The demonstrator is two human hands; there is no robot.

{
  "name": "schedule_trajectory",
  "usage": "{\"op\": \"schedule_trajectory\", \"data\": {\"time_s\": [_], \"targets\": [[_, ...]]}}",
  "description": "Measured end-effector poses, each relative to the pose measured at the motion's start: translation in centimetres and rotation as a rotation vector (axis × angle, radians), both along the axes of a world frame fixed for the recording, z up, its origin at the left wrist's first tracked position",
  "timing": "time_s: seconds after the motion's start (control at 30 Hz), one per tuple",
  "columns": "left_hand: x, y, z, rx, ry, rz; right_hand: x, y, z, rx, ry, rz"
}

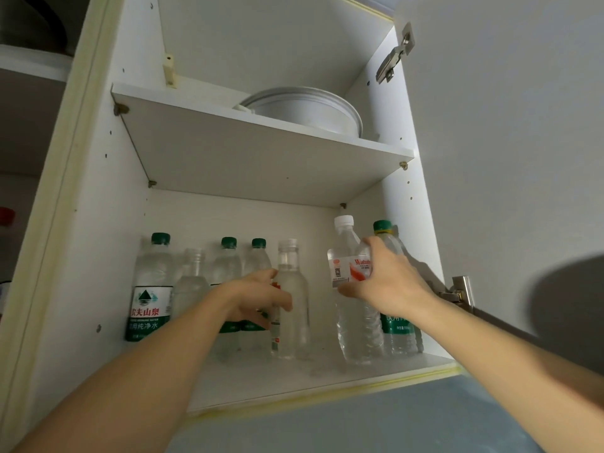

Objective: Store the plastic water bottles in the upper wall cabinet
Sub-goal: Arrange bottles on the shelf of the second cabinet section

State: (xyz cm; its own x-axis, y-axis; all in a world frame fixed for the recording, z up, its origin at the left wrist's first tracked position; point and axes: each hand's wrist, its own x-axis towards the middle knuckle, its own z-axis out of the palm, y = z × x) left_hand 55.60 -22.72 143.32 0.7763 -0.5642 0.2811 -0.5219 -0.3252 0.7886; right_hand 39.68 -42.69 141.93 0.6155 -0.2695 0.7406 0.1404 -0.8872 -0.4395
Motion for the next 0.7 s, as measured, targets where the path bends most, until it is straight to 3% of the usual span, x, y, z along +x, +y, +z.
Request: {"op": "schedule_trajectory", "data": {"time_s": [0.13,0.37,0.6,0.7], "targets": [[0.1,3.0,0.6,-0.004,0.12,-0.069,0.7,0.8,-0.1,0.029,0.002,0.083],[-0.5,4.6,1.2,0.012,0.163,-0.104,2.0,2.0,-0.6,0.052,0.008,0.208],[-1.9,4.5,0.7,-0.019,0.123,0.016,1.8,0.8,-1.0,0.124,0.238,0.294],[-3.5,4.8,0.5,-0.039,0.071,0.119,1.9,0.8,-1.6,0.142,0.252,0.3]]}}
